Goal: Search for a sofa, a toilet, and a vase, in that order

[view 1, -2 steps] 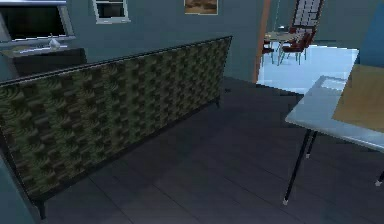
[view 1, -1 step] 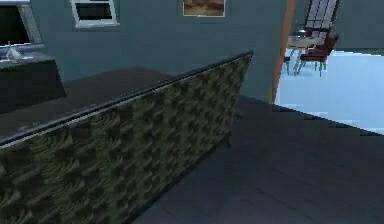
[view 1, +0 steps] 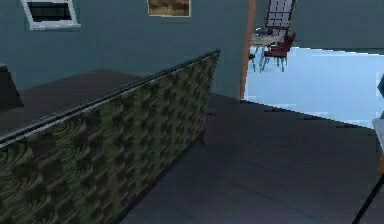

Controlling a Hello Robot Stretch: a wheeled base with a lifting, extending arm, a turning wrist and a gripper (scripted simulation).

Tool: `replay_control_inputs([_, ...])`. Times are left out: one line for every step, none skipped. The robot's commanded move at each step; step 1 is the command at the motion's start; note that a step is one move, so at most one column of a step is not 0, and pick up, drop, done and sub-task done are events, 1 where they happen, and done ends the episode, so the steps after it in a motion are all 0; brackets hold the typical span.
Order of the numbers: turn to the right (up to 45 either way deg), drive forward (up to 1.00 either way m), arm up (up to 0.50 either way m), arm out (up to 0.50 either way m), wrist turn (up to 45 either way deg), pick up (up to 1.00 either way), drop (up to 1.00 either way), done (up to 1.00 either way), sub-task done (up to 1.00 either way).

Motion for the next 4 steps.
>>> replay_control_inputs([0.0, 0.25, 0.00, 0.00, 0.0, 0.00, 0.00, 0.00, 0.00])
replay_control_inputs([21.0, 0.00, 0.00, 0.00, 0.0, 0.00, 0.00, 0.00, 0.00])
replay_control_inputs([0.0, 1.00, 0.00, 0.00, 0.0, 0.00, 0.00, 0.00, 0.00])
replay_control_inputs([0.0, 0.70, 0.00, 0.00, 0.0, 0.00, 0.00, 0.00, 0.00])
